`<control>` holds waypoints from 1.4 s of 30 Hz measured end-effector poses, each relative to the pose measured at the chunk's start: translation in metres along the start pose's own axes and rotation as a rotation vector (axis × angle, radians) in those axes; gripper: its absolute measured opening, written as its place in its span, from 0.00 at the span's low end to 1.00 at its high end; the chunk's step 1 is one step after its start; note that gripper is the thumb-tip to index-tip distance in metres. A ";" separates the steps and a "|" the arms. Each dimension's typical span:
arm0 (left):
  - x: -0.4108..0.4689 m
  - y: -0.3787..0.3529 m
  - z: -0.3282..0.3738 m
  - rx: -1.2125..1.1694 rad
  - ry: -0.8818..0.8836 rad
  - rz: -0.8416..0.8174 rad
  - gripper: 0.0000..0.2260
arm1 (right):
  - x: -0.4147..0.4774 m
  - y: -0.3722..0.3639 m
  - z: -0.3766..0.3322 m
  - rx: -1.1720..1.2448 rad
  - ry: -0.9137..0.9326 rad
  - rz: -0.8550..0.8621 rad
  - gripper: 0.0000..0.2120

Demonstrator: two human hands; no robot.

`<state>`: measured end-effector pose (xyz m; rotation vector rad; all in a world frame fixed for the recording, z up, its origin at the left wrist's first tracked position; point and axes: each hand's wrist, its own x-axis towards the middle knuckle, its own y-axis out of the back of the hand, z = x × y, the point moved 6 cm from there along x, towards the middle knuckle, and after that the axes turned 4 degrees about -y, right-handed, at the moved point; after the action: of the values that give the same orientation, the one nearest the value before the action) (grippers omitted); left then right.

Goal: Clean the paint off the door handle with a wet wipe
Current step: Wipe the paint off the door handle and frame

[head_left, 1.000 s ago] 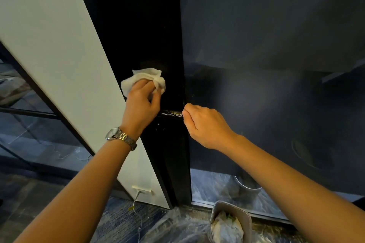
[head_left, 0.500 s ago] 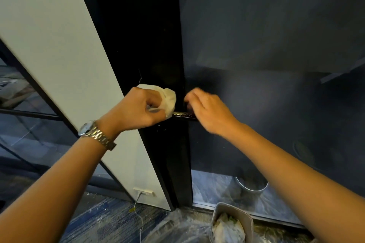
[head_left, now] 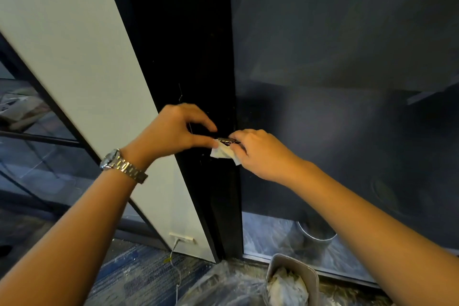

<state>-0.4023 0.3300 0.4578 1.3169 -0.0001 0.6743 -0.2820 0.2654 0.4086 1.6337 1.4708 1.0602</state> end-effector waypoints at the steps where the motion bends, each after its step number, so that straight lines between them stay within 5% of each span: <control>1: 0.002 0.009 -0.002 -0.001 -0.002 0.084 0.21 | 0.000 0.001 0.001 -0.023 -0.017 -0.002 0.16; 5: 0.017 0.027 -0.003 0.215 -0.025 0.348 0.22 | 0.006 -0.003 -0.010 -0.199 -0.035 0.067 0.17; 10: 0.030 0.005 -0.013 0.427 -0.107 0.274 0.32 | 0.001 -0.014 -0.021 -0.306 0.077 0.211 0.14; 17: 0.032 0.004 -0.023 0.490 -0.159 0.238 0.34 | 0.003 0.007 -0.007 -0.161 -0.126 -0.100 0.15; 23: 0.031 0.006 -0.028 0.497 -0.208 0.248 0.33 | 0.021 -0.028 -0.046 -0.277 0.086 0.167 0.13; 26: 0.030 0.006 -0.029 0.490 -0.220 0.234 0.33 | 0.008 -0.033 -0.035 -0.120 0.207 0.235 0.21; 32: 0.031 0.005 -0.032 0.488 -0.217 0.221 0.32 | -0.029 -0.007 0.019 0.131 0.346 0.511 0.14; 38: 0.031 0.004 -0.034 0.489 -0.214 0.225 0.31 | -0.039 -0.007 0.029 1.037 -0.104 0.673 0.13; 42: 0.031 0.004 -0.033 0.489 -0.228 0.241 0.31 | -0.035 -0.018 0.025 1.247 -0.353 0.767 0.10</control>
<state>-0.3912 0.3740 0.4639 1.8809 -0.1922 0.7514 -0.2683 0.2333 0.3778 3.2046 1.2953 -0.0150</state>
